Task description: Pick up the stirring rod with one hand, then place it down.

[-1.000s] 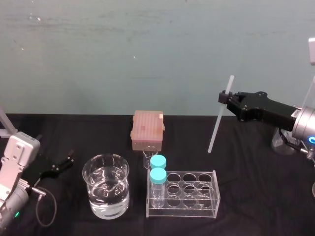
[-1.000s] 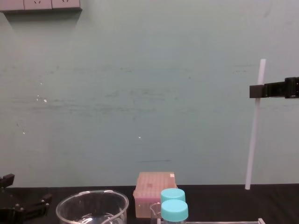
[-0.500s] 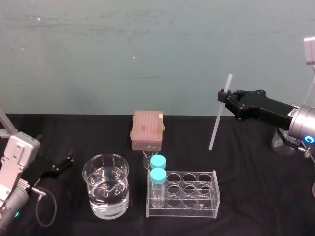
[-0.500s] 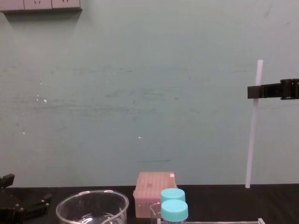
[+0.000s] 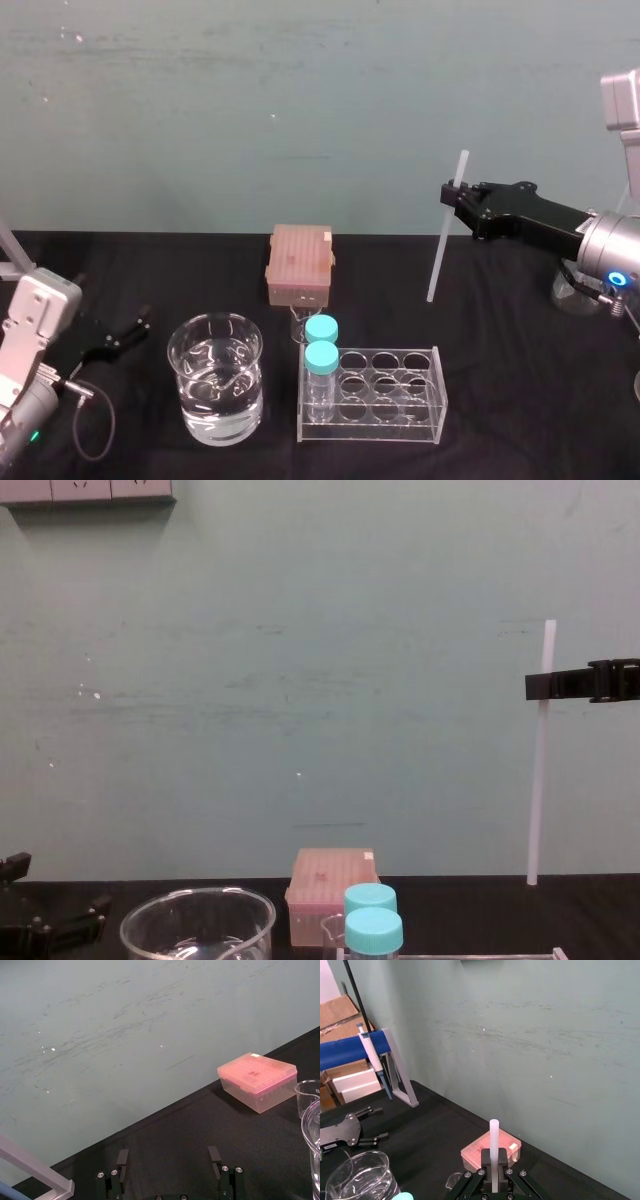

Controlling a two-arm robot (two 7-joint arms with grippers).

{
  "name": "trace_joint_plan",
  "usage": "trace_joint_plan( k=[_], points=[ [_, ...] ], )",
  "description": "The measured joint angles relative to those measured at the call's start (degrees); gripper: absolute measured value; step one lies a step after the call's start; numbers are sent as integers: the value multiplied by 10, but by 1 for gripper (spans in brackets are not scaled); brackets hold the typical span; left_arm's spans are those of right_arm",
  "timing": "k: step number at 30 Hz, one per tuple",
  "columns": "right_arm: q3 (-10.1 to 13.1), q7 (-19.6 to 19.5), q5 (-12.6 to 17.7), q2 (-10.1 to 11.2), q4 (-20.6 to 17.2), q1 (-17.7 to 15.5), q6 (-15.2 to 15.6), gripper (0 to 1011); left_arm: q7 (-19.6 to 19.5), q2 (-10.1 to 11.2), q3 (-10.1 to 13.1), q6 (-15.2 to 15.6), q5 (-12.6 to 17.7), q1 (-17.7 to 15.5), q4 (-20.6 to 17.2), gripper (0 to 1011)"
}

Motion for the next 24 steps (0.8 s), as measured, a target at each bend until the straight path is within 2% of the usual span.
trace_joint_plan(
  k=[24],
  points=[
    [-1,2,1,2,-1,0,-1,68,0,0,0,0,0,0,0,1005]
  ],
)
